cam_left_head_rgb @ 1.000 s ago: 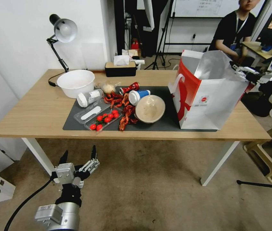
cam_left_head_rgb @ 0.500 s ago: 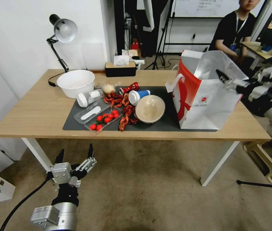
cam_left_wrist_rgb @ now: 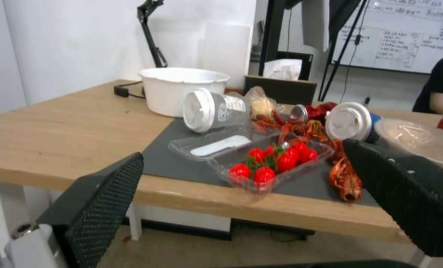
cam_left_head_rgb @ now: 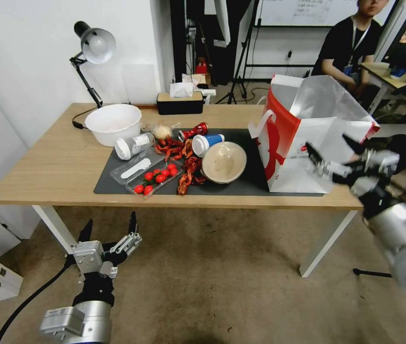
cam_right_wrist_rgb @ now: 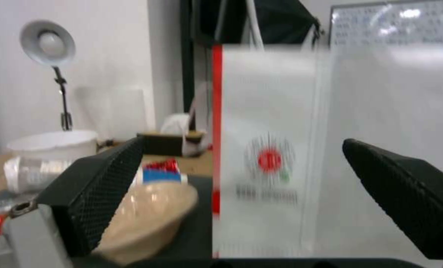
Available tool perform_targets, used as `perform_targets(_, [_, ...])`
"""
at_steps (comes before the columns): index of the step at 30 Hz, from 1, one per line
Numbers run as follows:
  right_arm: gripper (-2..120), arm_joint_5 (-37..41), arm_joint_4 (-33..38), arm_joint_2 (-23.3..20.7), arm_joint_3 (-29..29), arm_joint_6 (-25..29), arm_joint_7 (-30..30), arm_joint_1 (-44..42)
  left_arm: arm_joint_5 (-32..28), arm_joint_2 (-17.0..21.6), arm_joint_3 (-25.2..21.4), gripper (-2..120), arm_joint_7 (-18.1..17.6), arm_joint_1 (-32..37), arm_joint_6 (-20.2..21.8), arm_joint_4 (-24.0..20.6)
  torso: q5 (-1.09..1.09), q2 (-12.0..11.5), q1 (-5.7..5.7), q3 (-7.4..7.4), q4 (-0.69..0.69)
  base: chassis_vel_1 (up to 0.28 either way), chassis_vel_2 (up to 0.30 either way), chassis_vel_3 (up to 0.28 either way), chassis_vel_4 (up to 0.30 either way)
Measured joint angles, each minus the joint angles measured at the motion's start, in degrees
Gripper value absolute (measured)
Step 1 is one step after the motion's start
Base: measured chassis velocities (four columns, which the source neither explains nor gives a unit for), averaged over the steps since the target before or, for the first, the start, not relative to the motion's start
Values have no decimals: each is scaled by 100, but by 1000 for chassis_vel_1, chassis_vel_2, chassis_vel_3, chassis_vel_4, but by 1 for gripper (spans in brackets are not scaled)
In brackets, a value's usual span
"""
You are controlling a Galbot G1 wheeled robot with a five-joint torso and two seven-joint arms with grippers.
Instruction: Pick up the food delivery bag from the floor and place it on the table.
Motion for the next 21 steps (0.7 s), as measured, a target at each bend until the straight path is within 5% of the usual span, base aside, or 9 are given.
perform_targets(11, [100, -848, -318, 1237, -289, 619, -28, -829, 42, -39, -14, 100, 203, -203, -43, 462, 0, 0, 0, 1, 1, 0, 0, 0, 0])
perform_targets(21, [100, -1225, -655, 1658, -500, 773, 74, -821, 84, 81, -161, 100, 222, -289, -18, 655, 0, 0, 0, 1, 1, 0, 0, 0, 0])
